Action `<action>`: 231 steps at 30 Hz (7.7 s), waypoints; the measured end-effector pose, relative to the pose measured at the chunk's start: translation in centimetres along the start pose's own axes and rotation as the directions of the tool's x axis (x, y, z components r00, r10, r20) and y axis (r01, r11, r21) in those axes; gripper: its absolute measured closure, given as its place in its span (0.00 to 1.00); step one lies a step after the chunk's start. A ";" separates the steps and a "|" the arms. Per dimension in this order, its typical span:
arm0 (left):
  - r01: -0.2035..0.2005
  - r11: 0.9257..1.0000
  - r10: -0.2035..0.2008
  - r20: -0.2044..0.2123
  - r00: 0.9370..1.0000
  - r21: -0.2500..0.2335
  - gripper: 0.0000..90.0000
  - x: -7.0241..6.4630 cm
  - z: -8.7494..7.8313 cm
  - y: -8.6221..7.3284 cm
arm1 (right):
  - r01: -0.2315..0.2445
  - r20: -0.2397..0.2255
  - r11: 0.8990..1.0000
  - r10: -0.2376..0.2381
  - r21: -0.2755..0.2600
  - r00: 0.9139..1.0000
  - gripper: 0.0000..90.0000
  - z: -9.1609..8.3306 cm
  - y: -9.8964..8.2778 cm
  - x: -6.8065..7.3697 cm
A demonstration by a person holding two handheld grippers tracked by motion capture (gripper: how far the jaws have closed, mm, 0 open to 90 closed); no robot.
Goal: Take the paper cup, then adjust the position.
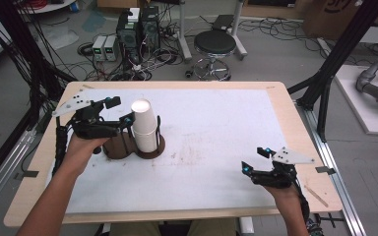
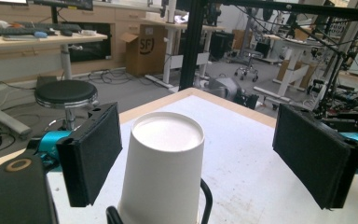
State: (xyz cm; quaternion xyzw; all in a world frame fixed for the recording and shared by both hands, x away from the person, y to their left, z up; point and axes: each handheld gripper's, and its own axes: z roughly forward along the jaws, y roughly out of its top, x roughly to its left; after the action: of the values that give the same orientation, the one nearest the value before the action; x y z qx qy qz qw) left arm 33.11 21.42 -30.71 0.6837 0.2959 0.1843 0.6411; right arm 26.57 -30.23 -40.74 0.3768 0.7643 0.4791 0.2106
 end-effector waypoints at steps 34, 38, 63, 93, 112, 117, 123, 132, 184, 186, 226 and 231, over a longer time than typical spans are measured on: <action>-0.009 0.985 0.023 -0.079 0.997 0.170 0.35 1.1 6.0 -2.2 | 0.006 -0.015 1.000 -0.006 0.007 1.000 0.22 0.0 -0.1 0.0; -0.005 0.986 0.017 -0.071 0.997 0.167 0.35 1.2 5.9 -2.0 | 0.007 -0.015 1.000 -0.007 0.005 1.000 0.22 0.0 -0.1 -0.1; -0.089 0.996 0.089 -0.011 0.996 -0.018 0.37 -1.3 3.7 6.3 | 0.007 -0.029 1.000 -0.007 -0.001 1.000 0.22 0.0 0.1 0.2; -0.147 0.987 0.120 0.316 0.941 0.063 0.37 -8.7 9.7 1.4 | 0.028 -0.221 0.998 -0.039 -0.051 0.974 0.22 1.3 1.5 1.3; -0.130 0.984 0.082 0.333 0.939 0.123 0.37 -9.3 10.7 -4.2 | 0.064 -0.290 0.997 -0.071 -0.036 0.954 0.22 3.0 2.7 2.0; -0.117 0.986 0.072 0.327 0.942 0.121 0.37 -9.0 10.6 -4.2 | 0.071 -0.298 0.997 -0.077 -0.033 0.952 0.22 3.1 2.8 2.4; -0.125 0.984 0.076 0.337 0.939 0.128 0.37 -8.8 10.6 -4.2 | 0.072 -0.303 0.997 -0.080 -0.038 0.950 0.22 3.2 2.9 2.4; -0.134 0.981 0.078 0.352 0.933 0.137 0.37 -8.9 10.7 -4.4 | 0.084 -0.332 0.996 -0.093 -0.042 0.939 0.22 3.6 3.1 2.9; -0.131 0.983 0.042 0.535 0.844 0.129 0.38 -10.4 10.3 -5.2 | 0.154 -0.593 0.982 -0.190 -0.111 0.782 0.22 9.0 5.1 7.4; -0.133 0.983 0.044 0.535 0.844 0.129 0.38 -10.4 10.3 -5.2 | 0.126 -0.614 0.984 -0.175 -0.123 0.770 0.22 8.9 5.1 7.3; -0.127 0.972 0.007 0.515 0.857 0.197 0.18 -9.9 9.6 -5.6 | 0.338 -0.593 0.941 -0.287 -0.026 0.752 0.38 8.0 6.7 7.2; -0.151 0.966 0.024 0.512 0.859 0.208 0.18 -9.7 9.3 -5.5 | 0.425 -0.581 0.905 -0.332 0.027 0.743 0.38 7.7 7.6 7.2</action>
State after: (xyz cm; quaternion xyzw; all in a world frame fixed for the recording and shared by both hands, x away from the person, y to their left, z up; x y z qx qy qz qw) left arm 30.70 8.13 -35.92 0.7935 0.1063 -0.0095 0.5992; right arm 30.14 -18.24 -37.21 0.0704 0.8876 0.4535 0.0382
